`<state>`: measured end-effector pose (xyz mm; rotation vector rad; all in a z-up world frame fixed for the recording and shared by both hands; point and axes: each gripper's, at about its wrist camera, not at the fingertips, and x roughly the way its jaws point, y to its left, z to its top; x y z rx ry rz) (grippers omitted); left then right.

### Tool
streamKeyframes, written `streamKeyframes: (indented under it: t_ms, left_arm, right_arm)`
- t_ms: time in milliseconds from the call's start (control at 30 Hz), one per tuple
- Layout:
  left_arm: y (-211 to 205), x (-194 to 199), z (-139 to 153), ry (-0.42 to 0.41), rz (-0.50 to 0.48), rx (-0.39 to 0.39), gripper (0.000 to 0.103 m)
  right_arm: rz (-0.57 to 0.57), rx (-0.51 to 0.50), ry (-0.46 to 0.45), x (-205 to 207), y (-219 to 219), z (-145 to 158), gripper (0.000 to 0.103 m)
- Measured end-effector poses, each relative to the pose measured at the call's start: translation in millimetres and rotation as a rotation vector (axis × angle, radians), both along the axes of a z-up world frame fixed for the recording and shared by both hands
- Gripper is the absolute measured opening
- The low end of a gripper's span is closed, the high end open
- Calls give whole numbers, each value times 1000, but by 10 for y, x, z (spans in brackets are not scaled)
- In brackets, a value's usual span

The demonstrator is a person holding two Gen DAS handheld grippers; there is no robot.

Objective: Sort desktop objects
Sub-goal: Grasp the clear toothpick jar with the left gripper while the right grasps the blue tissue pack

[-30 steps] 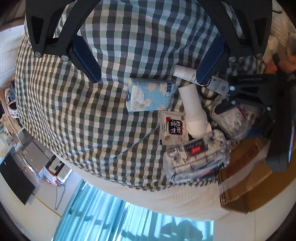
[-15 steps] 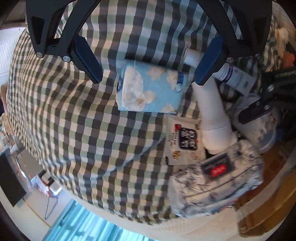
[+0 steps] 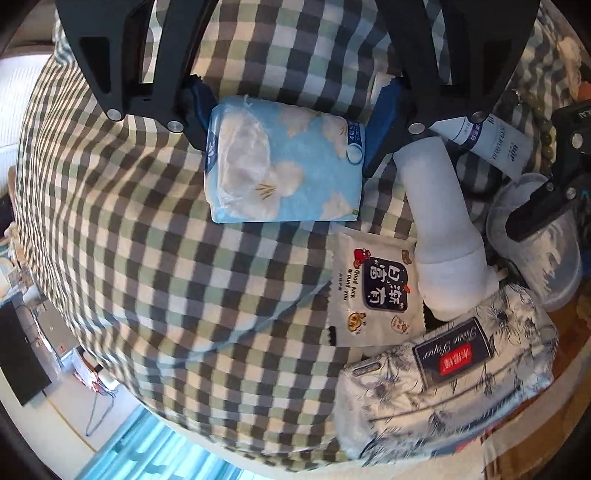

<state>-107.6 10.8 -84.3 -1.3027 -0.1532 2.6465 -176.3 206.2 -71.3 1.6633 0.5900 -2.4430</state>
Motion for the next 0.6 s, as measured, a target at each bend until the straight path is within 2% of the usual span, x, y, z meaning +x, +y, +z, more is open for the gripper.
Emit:
streamKeyframes:
  t_ms: [300, 467, 600]
  left_arm:
    - [9, 228, 141, 54, -13, 12, 94]
    - [16, 314, 291, 96, -20, 48, 94]
    - [66, 433, 425, 147, -47, 74, 94]
  right_arm:
    - [-38, -87, 101, 434, 152, 434, 67]
    - [-57, -136, 141, 532, -83, 689, 67]
    - [-58, -183, 192, 590, -99, 933, 67]
